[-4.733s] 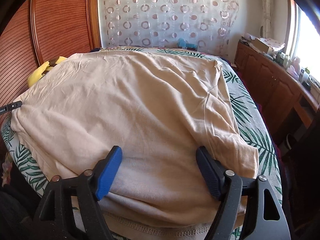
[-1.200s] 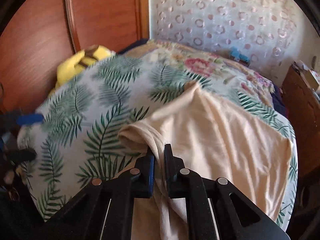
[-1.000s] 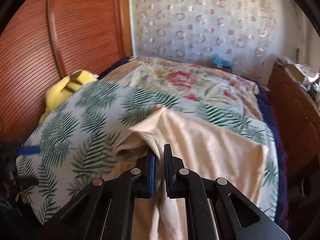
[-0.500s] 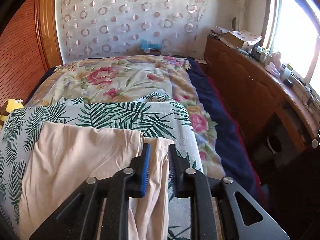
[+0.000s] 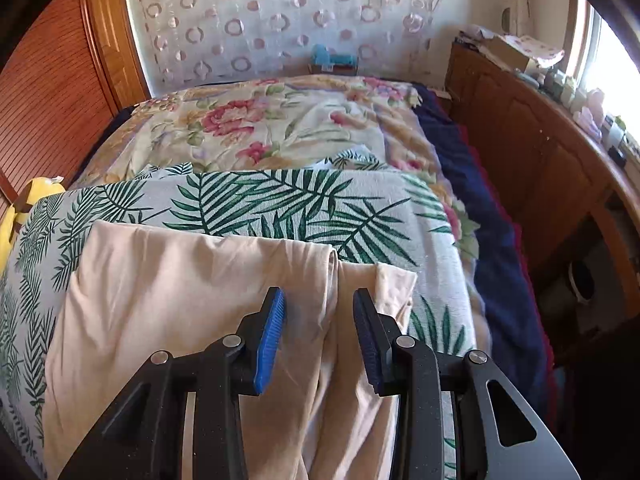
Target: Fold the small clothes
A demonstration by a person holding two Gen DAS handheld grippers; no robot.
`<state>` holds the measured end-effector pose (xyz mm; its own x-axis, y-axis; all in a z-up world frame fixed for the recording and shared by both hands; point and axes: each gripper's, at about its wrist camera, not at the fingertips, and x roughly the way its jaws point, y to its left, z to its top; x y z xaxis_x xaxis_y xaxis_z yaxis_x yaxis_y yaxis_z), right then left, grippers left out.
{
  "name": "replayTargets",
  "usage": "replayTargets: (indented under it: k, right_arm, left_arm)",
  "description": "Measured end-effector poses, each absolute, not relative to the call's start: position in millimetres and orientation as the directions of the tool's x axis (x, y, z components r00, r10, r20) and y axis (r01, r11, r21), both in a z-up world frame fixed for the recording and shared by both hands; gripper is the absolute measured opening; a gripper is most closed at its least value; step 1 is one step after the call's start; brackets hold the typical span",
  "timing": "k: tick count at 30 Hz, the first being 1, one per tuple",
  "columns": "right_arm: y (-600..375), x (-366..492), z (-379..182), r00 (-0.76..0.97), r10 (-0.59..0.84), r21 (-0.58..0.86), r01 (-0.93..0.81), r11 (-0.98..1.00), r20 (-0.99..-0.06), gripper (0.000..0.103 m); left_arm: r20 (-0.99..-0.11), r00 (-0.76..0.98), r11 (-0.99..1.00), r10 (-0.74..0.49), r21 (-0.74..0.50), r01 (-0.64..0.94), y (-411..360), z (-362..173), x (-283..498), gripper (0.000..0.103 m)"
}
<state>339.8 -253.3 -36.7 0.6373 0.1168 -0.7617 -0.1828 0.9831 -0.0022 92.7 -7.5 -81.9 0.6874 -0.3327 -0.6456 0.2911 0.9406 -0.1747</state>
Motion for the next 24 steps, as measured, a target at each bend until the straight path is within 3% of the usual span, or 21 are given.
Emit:
replayTargets:
  k: [2, 3, 4, 10, 14, 19, 24]
  right_arm:
    - [-257, 346, -41, 0.62, 0.138, 0.03, -0.183, 0.983, -0.772, 0.036]
    - [-259, 346, -40, 0.618, 0.149, 0.04, -0.187, 0.982, -0.772, 0.013]
    - [-259, 345, -38, 0.622, 0.171, 0.051, -0.205, 0.977, -0.764, 0.005]
    - [-278, 323, 1, 0.753, 0.141, 0.027, -0.162, 0.986, -0.642, 0.005]
    - [-290, 331, 2, 0.732, 0.05, -0.035, -0.1, 0.994, -0.679, 0.005]
    - [-299, 310, 6, 0.733, 0.033, -0.07, -0.11, 0.991, -0.68, 0.024]
    - [-293, 239, 7, 0.751, 0.082, -0.104, -0.198, 0.975, -0.655, 0.034]
  left_arm:
    - [-0.647, 0.686, 0.94, -0.333, -0.174, 0.293, -8, -83, 92, 0.078]
    - [-0.649, 0.684, 0.94, -0.333, -0.173, 0.293, -8, -84, 92, 0.078]
    - [-0.65, 0.684, 0.94, -0.332, -0.172, 0.294, -8, -85, 92, 0.078]
    - [-0.653, 0.678, 0.939, -0.337, -0.175, 0.298, -12, -86, 92, 0.078]
    - [-0.655, 0.674, 0.935, -0.341, -0.162, 0.317, -20, -86, 90, 0.078]
    - [-0.656, 0.67, 0.931, -0.347, -0.154, 0.332, -24, -86, 87, 0.078]
    - [-0.653, 0.669, 0.929, -0.355, -0.164, 0.332, -27, -86, 87, 0.078]
